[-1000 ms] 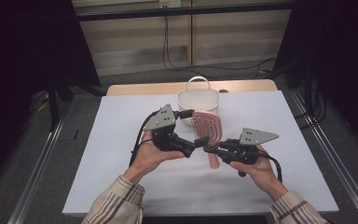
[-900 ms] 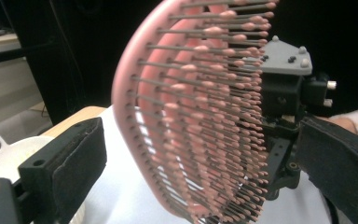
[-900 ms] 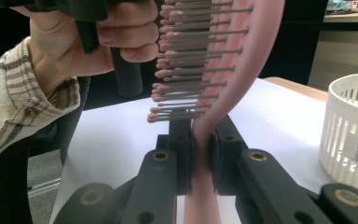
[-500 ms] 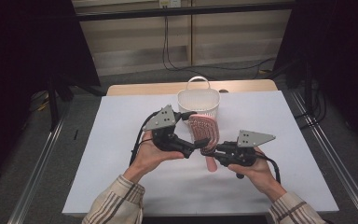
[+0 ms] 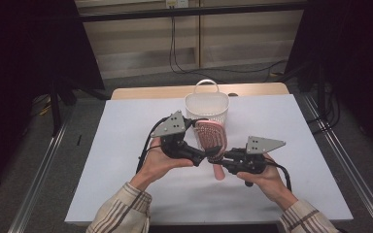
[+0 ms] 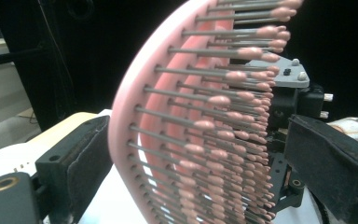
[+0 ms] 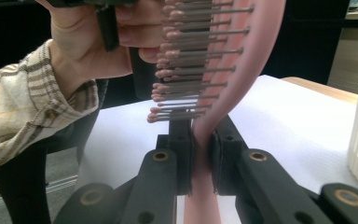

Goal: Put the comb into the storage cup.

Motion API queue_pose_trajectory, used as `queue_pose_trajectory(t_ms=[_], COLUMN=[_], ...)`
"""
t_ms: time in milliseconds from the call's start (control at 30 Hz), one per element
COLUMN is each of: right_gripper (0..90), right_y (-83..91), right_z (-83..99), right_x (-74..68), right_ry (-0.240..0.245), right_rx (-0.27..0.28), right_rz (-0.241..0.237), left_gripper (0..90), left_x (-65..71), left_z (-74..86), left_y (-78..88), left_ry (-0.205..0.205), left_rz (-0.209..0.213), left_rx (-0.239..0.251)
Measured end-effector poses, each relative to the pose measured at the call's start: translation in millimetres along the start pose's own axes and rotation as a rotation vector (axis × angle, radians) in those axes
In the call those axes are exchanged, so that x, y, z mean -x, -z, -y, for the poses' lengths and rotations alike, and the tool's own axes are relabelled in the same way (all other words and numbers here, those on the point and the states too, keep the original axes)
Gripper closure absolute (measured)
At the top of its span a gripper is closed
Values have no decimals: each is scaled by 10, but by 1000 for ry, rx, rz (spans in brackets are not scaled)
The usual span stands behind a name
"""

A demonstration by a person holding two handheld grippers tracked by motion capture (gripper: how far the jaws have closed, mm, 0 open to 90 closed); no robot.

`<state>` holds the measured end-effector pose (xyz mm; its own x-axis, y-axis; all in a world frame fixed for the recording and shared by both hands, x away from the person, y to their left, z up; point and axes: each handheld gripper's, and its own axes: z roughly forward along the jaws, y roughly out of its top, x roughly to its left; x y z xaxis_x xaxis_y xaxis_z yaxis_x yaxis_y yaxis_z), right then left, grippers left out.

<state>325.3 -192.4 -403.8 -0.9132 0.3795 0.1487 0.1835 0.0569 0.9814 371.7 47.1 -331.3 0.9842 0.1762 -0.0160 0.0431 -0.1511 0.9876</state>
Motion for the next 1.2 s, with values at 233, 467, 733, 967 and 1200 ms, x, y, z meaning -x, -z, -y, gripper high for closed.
queue_pose_trajectory(t_ms=[233,467,733,967,1200], right_gripper=[819,819,819,819,819], right_y=[-11,2,-8,5,8], right_z=[-3,-9,1,-5,-7], right_x=[-19,-10,-18,-16,-12], right_ry=[9,-1,1,4,8], right_rx=[-3,7,0,3,1], right_rz=[-11,-18,-34,-30,-34], left_gripper=[140,195,244,345,398], left_x=[-2,18,39,45,47], left_z=[6,11,9,24,30], left_y=[5,-23,-24,-42,-46], left_ry=[-2,-11,-2,6,4], left_rz=[19,31,53,73,102], left_rx=[-7,-17,-13,1,3])
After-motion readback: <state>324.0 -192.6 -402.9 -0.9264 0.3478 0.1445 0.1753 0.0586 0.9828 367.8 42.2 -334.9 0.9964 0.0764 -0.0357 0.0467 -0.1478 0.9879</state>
